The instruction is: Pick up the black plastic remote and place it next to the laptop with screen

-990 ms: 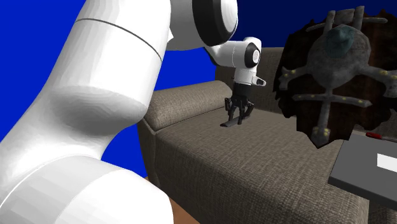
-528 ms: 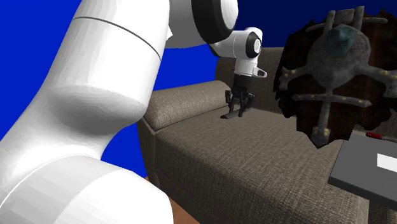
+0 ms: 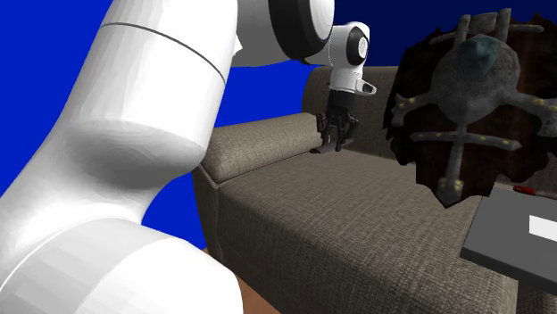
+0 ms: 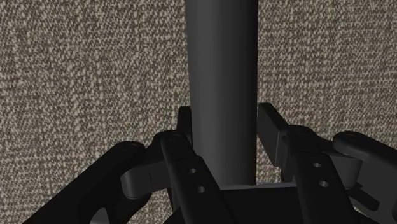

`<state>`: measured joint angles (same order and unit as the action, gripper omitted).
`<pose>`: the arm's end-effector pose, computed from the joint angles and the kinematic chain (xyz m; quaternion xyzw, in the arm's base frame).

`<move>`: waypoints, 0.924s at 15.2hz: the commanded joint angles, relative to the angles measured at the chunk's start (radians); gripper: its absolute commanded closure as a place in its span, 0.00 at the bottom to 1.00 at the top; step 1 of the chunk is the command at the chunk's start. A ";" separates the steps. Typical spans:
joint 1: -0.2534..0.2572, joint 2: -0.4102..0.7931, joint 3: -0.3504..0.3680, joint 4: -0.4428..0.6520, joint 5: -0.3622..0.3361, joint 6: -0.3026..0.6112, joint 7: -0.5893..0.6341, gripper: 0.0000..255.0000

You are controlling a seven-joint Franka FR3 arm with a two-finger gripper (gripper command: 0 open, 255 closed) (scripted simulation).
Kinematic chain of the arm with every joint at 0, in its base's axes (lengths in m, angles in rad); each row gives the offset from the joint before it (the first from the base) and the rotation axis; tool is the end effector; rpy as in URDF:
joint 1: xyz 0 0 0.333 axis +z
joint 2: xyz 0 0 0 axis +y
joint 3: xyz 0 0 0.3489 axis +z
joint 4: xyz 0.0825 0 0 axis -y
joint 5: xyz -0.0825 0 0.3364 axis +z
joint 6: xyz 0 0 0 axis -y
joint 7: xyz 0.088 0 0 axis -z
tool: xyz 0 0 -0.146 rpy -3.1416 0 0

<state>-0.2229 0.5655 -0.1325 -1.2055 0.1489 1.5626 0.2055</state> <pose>0.6315 -0.1888 0.4387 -0.9551 0.2756 0.0987 0.0453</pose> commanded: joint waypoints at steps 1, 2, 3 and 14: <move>-0.011 -0.023 -0.006 -0.025 -0.003 0.000 -0.018 1.00; -0.022 -0.044 -0.012 -0.057 -0.006 0.010 -0.037 1.00; -0.033 -0.063 -0.018 -0.087 -0.009 0.019 -0.055 1.00; -0.162 -0.196 -0.095 -0.289 -0.045 0.075 -0.269 1.00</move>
<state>-0.3724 0.3720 -0.2197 -1.4926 0.1071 1.6377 -0.0448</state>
